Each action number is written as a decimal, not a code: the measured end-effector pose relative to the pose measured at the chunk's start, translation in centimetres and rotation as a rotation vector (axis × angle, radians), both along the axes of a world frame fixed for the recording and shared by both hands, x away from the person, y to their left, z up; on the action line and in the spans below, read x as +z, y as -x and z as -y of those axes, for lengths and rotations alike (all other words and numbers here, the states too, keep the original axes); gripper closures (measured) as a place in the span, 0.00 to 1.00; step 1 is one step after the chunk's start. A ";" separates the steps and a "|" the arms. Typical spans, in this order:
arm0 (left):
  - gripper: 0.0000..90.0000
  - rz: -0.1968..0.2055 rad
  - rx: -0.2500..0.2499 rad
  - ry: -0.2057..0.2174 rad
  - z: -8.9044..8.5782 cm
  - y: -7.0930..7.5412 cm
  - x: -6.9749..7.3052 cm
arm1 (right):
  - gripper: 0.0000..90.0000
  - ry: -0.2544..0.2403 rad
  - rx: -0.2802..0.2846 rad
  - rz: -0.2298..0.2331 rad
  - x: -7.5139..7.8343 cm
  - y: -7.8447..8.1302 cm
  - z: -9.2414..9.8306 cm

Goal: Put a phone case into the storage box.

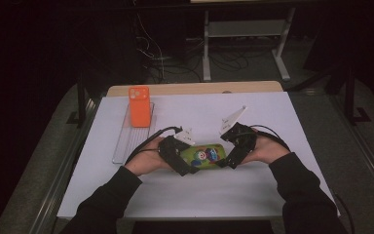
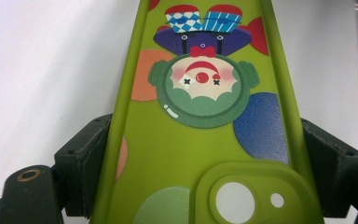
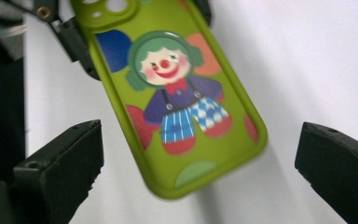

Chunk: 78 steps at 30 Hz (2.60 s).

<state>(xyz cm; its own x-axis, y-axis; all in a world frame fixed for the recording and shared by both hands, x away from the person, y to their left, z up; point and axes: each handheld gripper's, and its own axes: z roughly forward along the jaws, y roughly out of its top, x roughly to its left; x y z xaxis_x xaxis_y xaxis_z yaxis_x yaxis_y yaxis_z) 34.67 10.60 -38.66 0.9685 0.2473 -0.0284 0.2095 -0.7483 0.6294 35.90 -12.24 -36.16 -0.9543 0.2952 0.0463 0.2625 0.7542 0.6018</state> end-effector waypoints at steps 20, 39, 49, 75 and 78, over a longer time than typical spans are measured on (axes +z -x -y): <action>0.17 -0.003 0.213 -0.026 -0.5 0.3 -0.7 | 0.00 -0.179 -0.516 0.024 -3.1 2.9 5.0; 0.17 -0.016 0.275 0.003 -2.2 0.1 -0.4 | 0.00 -0.237 -0.614 0.113 -5.4 4.9 5.0; 0.17 -0.025 0.277 0.018 -2.1 0.2 -0.3 | 0.00 -0.193 -0.569 0.190 -5.3 5.3 4.0; 0.17 -0.035 0.285 0.062 -2.2 0.5 -0.3 | 0.00 0.005 -0.394 0.501 -5.7 6.6 1.9; 0.17 -0.029 0.269 0.042 -2.2 0.4 -0.3 | 0.00 0.028 -0.382 0.533 -5.8 6.7 1.7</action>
<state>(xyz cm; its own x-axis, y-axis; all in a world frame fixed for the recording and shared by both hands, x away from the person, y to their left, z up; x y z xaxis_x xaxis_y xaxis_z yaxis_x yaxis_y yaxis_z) 34.22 12.84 -38.94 0.8670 0.4934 -0.0704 0.4152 -0.6370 0.6495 29.23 -13.93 -41.92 -0.6716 0.6124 -0.4170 0.1863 0.6843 0.7050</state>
